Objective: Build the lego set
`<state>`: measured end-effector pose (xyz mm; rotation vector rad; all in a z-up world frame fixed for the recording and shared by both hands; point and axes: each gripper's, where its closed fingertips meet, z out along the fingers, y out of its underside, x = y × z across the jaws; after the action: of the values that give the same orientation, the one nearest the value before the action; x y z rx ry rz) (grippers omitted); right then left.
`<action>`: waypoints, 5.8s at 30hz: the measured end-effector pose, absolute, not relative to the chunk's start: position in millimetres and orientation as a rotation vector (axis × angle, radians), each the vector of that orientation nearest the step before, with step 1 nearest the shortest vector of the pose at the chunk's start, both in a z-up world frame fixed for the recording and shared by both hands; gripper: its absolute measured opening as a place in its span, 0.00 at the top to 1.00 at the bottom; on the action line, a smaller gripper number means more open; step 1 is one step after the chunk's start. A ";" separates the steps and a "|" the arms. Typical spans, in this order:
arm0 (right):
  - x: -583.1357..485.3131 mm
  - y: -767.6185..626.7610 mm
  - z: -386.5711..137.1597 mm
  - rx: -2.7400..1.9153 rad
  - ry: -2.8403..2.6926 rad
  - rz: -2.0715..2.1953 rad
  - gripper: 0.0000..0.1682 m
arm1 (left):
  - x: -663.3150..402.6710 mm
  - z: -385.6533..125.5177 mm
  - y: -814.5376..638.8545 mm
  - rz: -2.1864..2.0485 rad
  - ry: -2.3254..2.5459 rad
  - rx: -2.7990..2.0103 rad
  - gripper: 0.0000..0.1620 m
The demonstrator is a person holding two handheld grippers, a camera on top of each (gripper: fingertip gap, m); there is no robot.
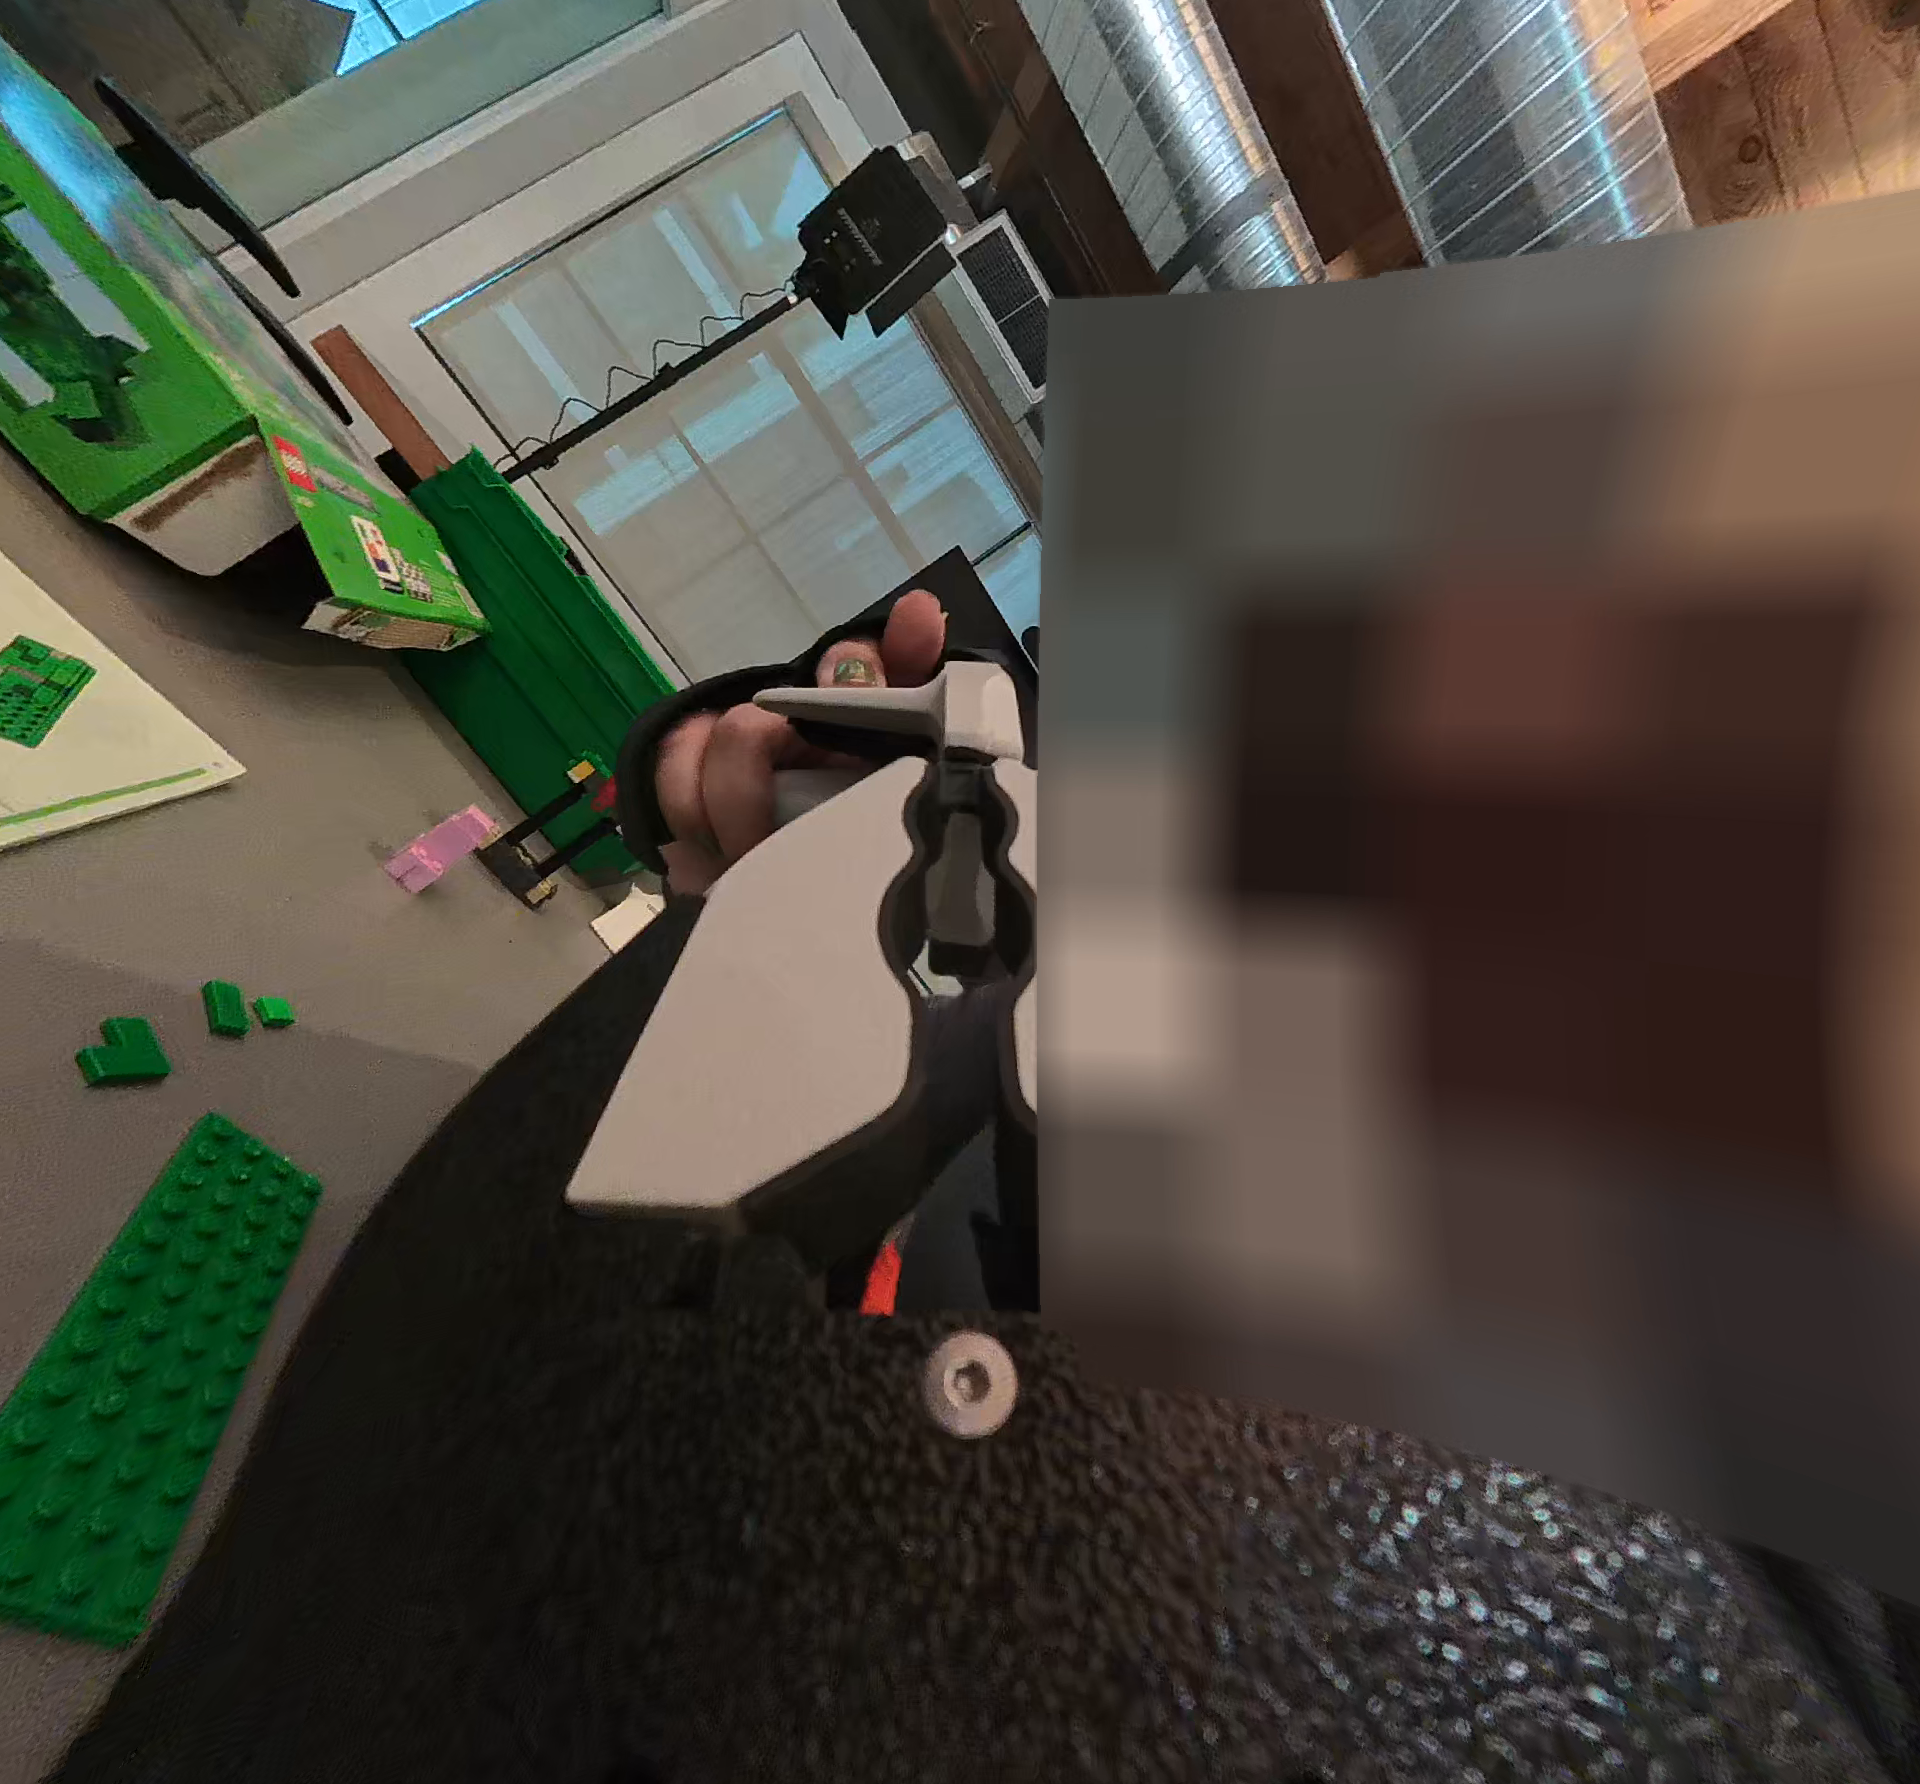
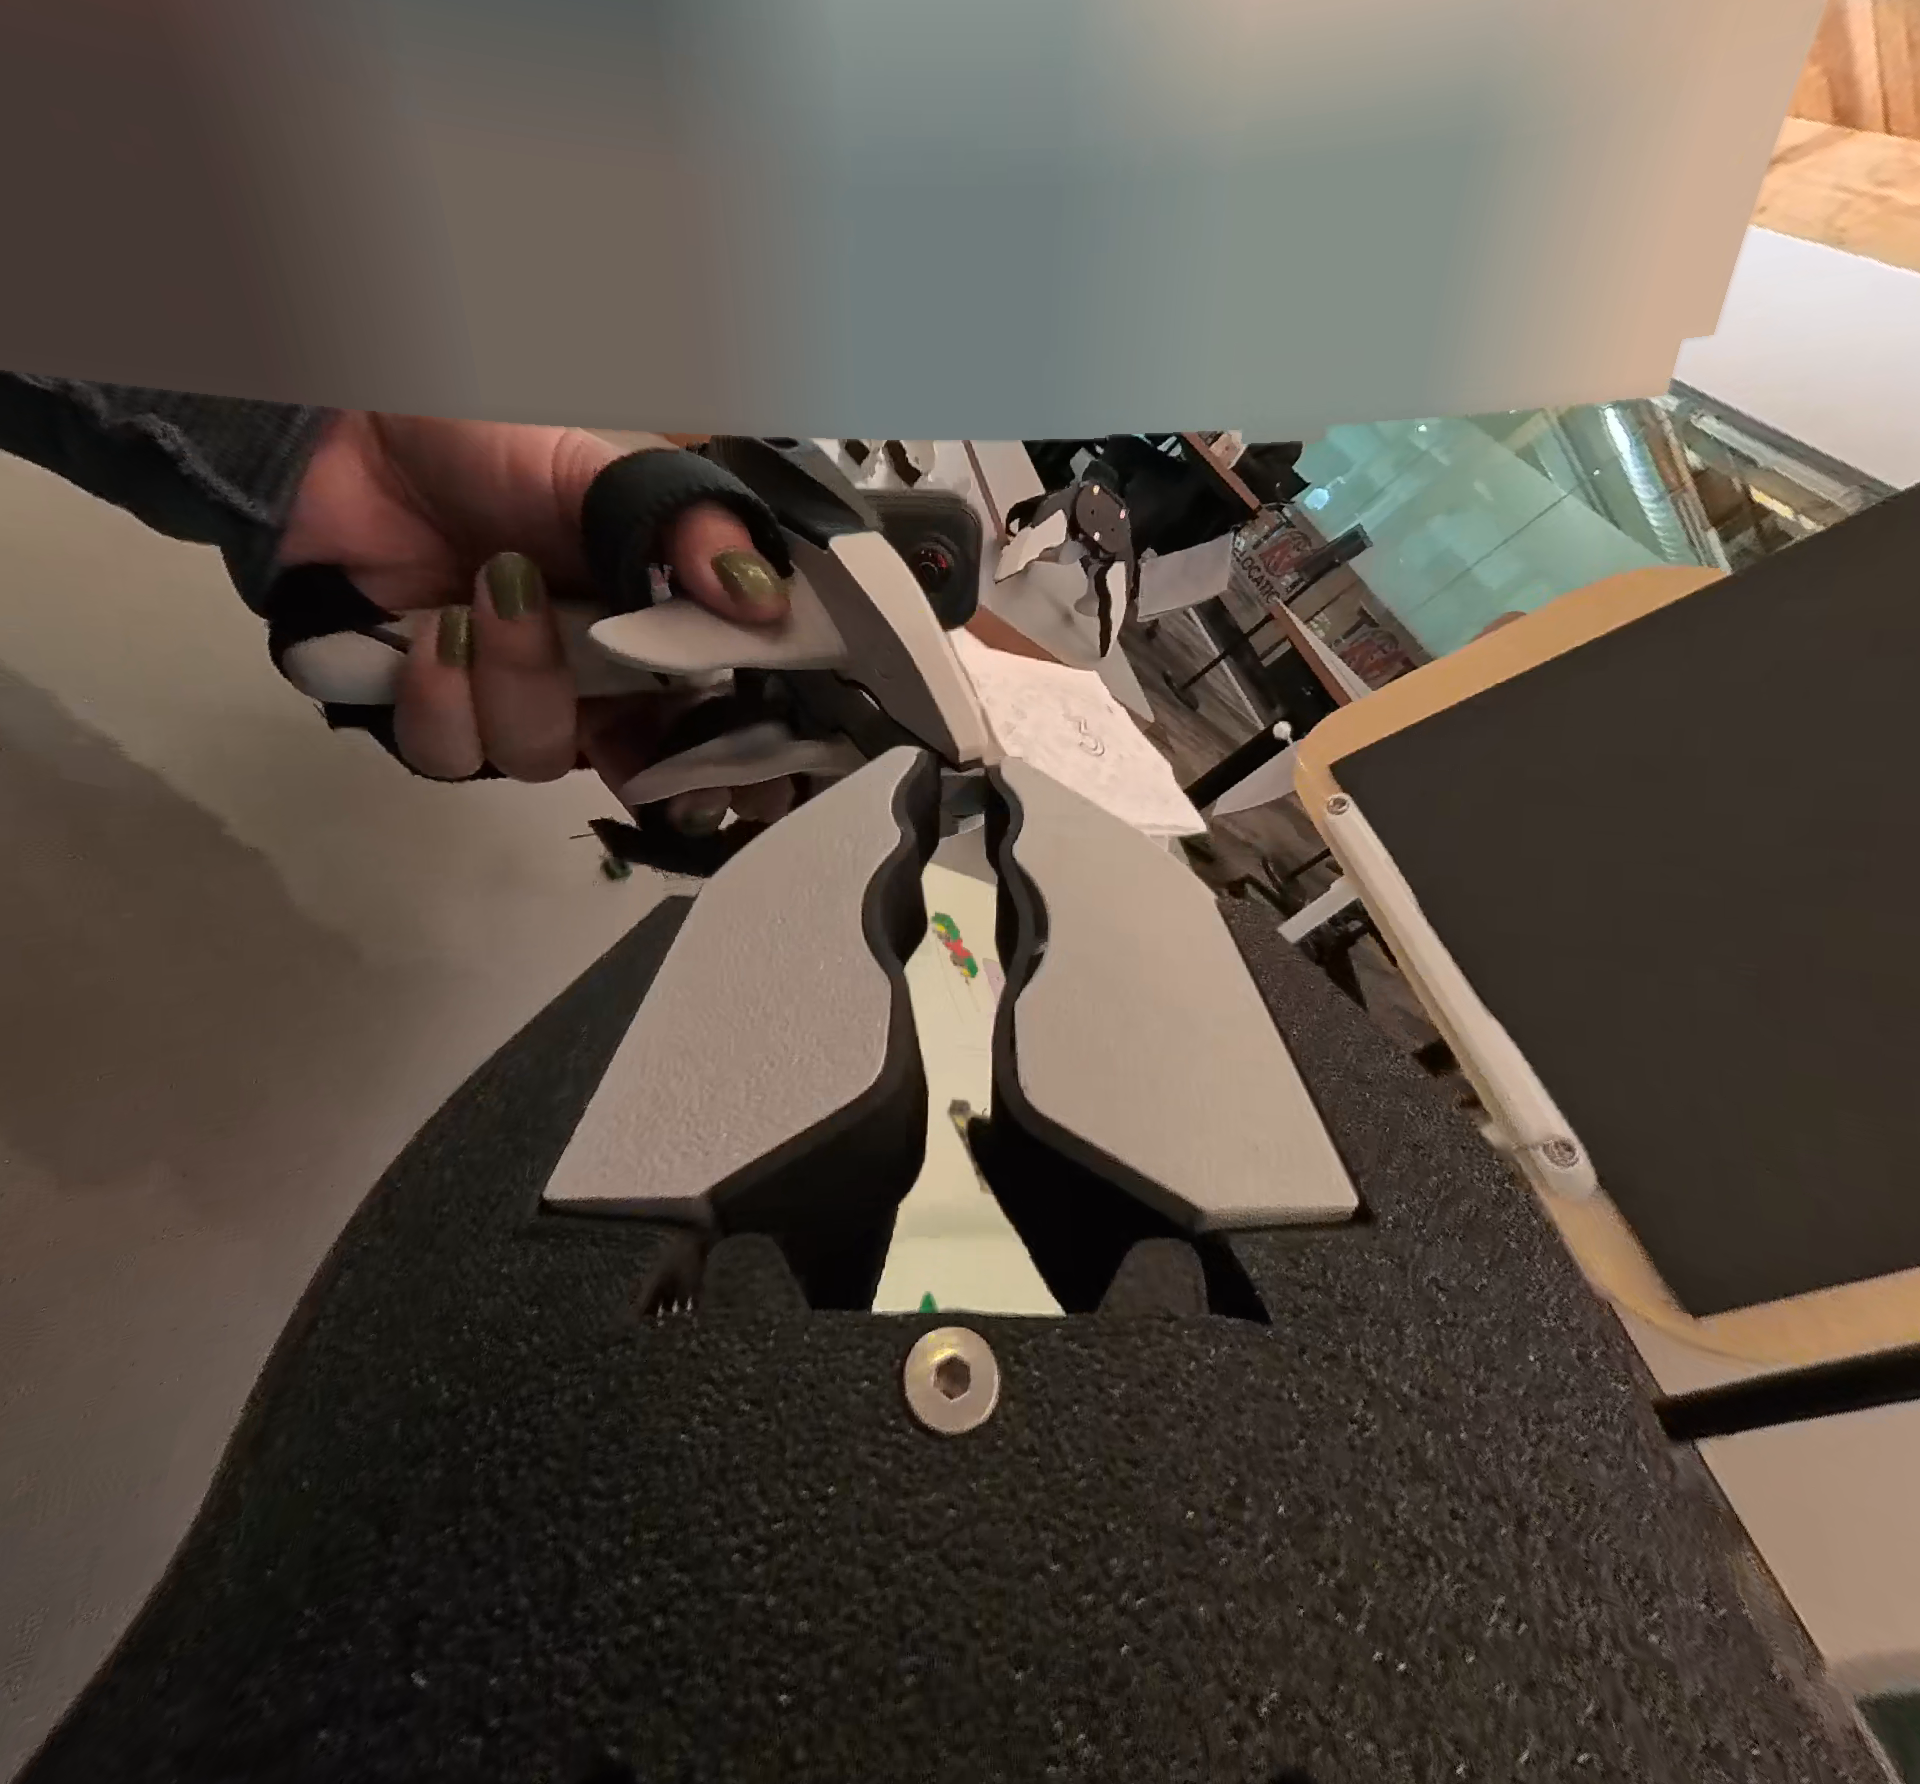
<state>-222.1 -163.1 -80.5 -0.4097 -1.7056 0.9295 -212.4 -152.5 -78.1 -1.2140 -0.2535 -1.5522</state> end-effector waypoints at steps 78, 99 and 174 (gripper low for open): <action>-183.3 -72.9 -169.8 -1.114 -1.298 1.012 0.78 | -417.1 -213.5 -329.3 0.033 -0.516 -2.243 0.73; -181.9 -65.9 -171.4 -1.163 -1.267 1.033 0.79 | -375.5 -252.8 -358.2 -0.018 -0.085 -2.521 0.85; -107.3 -38.4 -258.6 -1.443 -2.726 0.105 0.95 | -192.7 -186.3 -139.0 -0.505 0.361 -1.931 0.72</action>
<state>-107.3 -38.4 -258.6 -1.4433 -2.7255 0.1051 -192.7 -139.0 -186.3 -1.9310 0.3614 -0.5053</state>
